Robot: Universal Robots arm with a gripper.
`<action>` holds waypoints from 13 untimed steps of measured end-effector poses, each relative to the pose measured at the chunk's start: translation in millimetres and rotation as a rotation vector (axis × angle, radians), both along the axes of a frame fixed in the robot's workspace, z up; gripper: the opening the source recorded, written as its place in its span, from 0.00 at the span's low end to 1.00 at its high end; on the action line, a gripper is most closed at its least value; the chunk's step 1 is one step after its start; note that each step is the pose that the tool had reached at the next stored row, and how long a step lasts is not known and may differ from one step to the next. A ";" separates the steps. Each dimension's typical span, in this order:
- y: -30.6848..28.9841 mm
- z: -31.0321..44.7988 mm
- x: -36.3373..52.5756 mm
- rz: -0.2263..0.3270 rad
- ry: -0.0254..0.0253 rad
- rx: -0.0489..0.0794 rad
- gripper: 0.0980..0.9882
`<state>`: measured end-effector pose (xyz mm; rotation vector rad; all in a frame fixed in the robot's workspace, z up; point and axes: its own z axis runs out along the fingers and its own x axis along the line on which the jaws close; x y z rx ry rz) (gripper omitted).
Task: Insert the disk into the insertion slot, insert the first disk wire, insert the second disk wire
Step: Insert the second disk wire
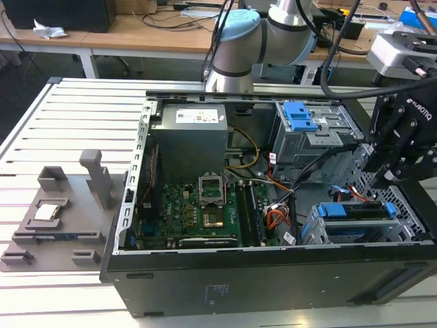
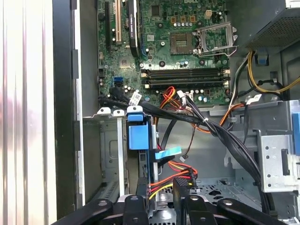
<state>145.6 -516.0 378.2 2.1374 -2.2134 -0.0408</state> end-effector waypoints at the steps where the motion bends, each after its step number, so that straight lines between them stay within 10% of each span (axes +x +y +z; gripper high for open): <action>1: 0.0 -0.8 -3.4 0.000 0.0000 0.000 0.30; 13: 3.0 -20.5 -20.4 0.015 0.0000 -0.004 0.30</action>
